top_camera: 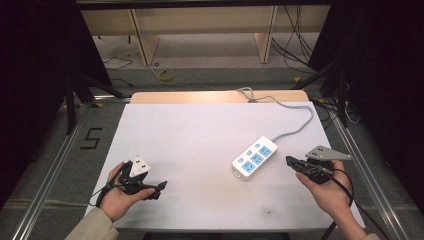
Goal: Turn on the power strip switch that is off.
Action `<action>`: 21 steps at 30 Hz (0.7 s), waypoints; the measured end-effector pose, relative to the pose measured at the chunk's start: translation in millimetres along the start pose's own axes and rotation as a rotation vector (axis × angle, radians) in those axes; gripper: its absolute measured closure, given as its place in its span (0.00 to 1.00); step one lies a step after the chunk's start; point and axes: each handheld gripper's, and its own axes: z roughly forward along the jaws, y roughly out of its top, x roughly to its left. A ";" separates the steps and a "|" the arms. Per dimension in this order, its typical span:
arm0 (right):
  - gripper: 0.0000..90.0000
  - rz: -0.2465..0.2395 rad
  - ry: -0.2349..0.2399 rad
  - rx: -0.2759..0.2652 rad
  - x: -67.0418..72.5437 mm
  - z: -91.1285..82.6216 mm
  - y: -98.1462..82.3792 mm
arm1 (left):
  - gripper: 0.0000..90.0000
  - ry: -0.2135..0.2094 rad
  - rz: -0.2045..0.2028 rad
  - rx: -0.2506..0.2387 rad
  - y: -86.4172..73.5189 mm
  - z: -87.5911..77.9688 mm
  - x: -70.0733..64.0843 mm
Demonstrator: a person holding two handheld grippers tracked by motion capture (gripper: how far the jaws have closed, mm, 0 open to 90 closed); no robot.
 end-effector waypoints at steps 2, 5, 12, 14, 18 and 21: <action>1.00 -0.006 -0.001 -0.003 -0.3 1.2 0.9 | 0.10 0.000 0.000 0.000 0.0 0.1 0.0; 1.00 -0.010 -0.004 0.003 -0.3 3.2 2.3 | 0.10 0.000 0.001 0.000 0.2 0.2 -0.2; 1.00 -0.010 0.002 0.005 0.6 7.5 5.4 | 0.10 0.001 0.002 0.000 0.4 0.3 -0.5; 1.00 -0.010 0.002 0.008 0.5 7.8 5.9 | 0.10 0.001 0.001 -0.001 0.5 0.3 -0.6; 1.00 -0.012 0.004 0.004 1.3 10.8 8.4 | 0.10 0.000 0.000 0.001 0.4 0.4 -0.7; 1.00 -0.016 0.007 0.006 1.8 12.5 9.5 | 0.10 0.000 0.000 0.000 0.5 0.5 -0.7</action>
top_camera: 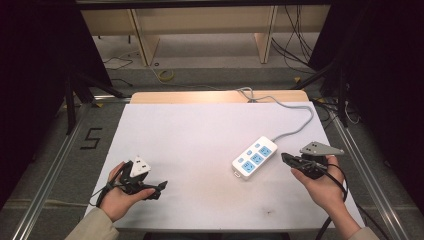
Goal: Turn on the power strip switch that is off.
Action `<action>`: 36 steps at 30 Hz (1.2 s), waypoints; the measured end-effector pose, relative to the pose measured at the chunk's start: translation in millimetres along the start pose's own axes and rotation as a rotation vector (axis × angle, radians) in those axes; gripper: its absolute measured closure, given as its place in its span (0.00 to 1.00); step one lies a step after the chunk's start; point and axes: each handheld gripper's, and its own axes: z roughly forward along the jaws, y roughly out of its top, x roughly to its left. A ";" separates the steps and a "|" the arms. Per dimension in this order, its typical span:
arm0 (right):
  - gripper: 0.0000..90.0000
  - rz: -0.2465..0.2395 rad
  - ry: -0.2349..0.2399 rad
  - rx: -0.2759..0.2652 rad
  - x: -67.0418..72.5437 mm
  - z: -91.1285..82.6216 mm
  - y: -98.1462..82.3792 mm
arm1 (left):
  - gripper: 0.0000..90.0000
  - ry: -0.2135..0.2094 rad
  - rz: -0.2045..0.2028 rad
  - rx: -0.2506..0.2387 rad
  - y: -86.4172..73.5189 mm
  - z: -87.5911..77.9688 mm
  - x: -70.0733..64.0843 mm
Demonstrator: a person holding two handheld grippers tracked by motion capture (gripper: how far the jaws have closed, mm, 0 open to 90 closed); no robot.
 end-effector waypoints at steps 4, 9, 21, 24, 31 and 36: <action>1.00 -0.001 0.001 0.000 0.4 1.8 1.0 | 0.10 0.000 0.000 0.000 -0.1 0.2 0.0; 1.00 -0.003 0.004 -0.002 1.6 4.8 3.5 | 0.10 -0.002 0.000 0.000 0.0 0.4 -0.1; 1.00 -0.008 0.010 0.005 1.8 10.6 6.5 | 0.10 -0.004 0.003 -0.001 0.2 0.5 -0.2; 1.00 -0.007 0.013 0.004 2.1 12.0 7.3 | 0.09 -0.004 0.003 -0.001 0.3 0.8 -0.2; 1.00 -0.010 0.017 0.004 3.1 15.9 9.7 | 0.09 -0.004 0.003 -0.001 0.4 0.7 -0.3; 1.00 -0.011 0.020 0.004 4.4 18.4 12.2 | 0.09 -0.004 0.003 -0.001 0.5 0.8 -0.5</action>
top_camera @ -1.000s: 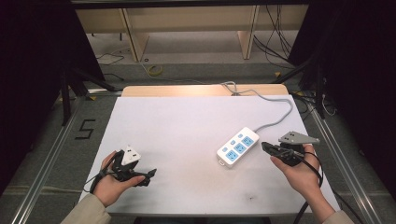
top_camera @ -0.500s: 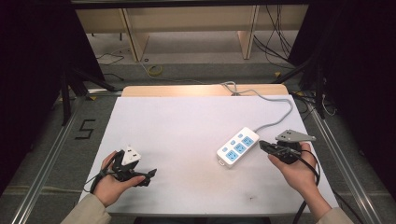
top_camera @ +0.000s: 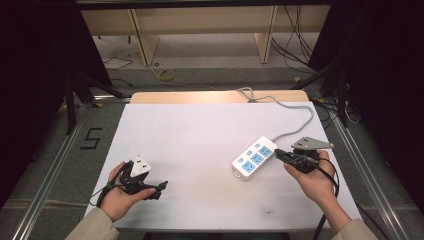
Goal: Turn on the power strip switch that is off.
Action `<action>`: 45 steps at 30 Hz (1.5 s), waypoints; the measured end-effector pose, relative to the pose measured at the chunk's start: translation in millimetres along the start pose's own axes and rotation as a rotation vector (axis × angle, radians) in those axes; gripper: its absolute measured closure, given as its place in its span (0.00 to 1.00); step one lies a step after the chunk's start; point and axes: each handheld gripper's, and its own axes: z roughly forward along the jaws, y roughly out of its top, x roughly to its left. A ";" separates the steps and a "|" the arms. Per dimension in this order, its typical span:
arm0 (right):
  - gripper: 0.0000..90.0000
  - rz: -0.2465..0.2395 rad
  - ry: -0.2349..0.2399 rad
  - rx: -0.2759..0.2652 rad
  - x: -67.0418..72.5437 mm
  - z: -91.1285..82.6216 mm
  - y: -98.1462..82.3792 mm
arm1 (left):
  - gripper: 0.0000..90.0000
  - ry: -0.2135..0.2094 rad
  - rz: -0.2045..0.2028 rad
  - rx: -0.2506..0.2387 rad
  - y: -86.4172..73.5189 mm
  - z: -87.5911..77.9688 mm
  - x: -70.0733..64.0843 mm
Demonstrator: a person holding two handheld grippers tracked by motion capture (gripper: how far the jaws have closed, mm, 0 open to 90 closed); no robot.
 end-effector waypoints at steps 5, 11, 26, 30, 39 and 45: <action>1.00 -0.005 0.007 0.002 1.9 3.6 2.3 | 0.09 0.000 -0.003 -0.004 0.0 0.3 -0.3; 1.00 -0.012 0.013 0.008 4.0 8.3 5.1 | 0.09 -0.001 -0.003 -0.001 0.1 0.2 -0.2; 1.00 -0.023 0.027 0.020 8.2 21.7 11.4 | 0.09 0.001 0.000 -0.002 0.4 0.5 -0.4; 1.00 -0.025 0.030 0.024 9.2 24.9 13.8 | 0.09 0.001 0.000 -0.002 0.5 0.6 -0.4; 1.00 -0.029 0.039 0.032 11.1 31.7 18.2 | 0.09 0.000 0.001 -0.002 0.6 0.8 -0.5; 1.00 -0.028 0.043 0.036 11.9 35.1 21.1 | 0.09 -0.001 0.003 -0.003 0.8 1.0 -0.8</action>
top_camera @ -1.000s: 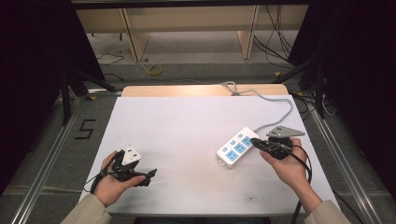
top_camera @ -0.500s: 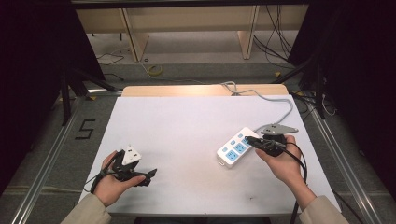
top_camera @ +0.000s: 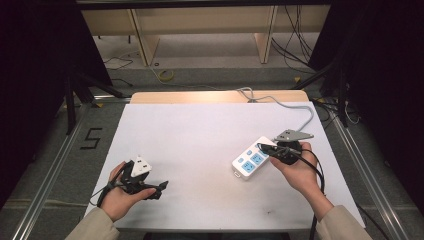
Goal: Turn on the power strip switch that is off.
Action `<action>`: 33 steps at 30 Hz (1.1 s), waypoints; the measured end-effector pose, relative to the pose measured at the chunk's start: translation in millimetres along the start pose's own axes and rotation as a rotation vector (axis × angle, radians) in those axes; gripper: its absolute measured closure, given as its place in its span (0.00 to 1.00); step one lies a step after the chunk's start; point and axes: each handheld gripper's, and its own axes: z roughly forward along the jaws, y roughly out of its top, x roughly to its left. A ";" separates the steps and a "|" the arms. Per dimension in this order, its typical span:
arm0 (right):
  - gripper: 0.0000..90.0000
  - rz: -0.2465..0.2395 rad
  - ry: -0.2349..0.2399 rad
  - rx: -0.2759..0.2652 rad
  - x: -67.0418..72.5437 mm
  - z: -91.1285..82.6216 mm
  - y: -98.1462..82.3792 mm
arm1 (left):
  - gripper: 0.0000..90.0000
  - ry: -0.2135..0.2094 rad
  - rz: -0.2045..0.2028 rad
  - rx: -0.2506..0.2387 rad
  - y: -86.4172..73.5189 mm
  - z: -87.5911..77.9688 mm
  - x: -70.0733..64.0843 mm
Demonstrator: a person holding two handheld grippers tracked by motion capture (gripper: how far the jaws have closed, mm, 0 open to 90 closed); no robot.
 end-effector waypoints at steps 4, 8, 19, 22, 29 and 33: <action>1.00 -0.003 0.002 0.003 0.2 2.1 0.9 | 0.09 0.001 0.001 0.000 0.1 0.3 0.0; 1.00 -0.004 0.007 0.006 0.9 5.3 2.9 | 0.09 -0.001 0.001 0.001 0.2 0.3 0.0; 1.00 -0.006 0.014 0.026 3.9 12.6 6.0 | 0.09 -0.001 0.003 -0.001 0.5 0.7 -0.2; 1.00 -0.009 0.017 0.024 4.3 14.4 7.5 | 0.09 -0.001 0.004 0.000 0.6 0.7 -0.3; 1.00 -0.011 0.022 0.035 5.9 19.4 9.3 | 0.09 -0.002 0.004 0.002 0.8 0.7 -0.3; 1.00 -0.013 0.023 0.039 6.1 22.1 9.9 | 0.09 -0.003 0.005 0.001 0.8 0.8 -0.3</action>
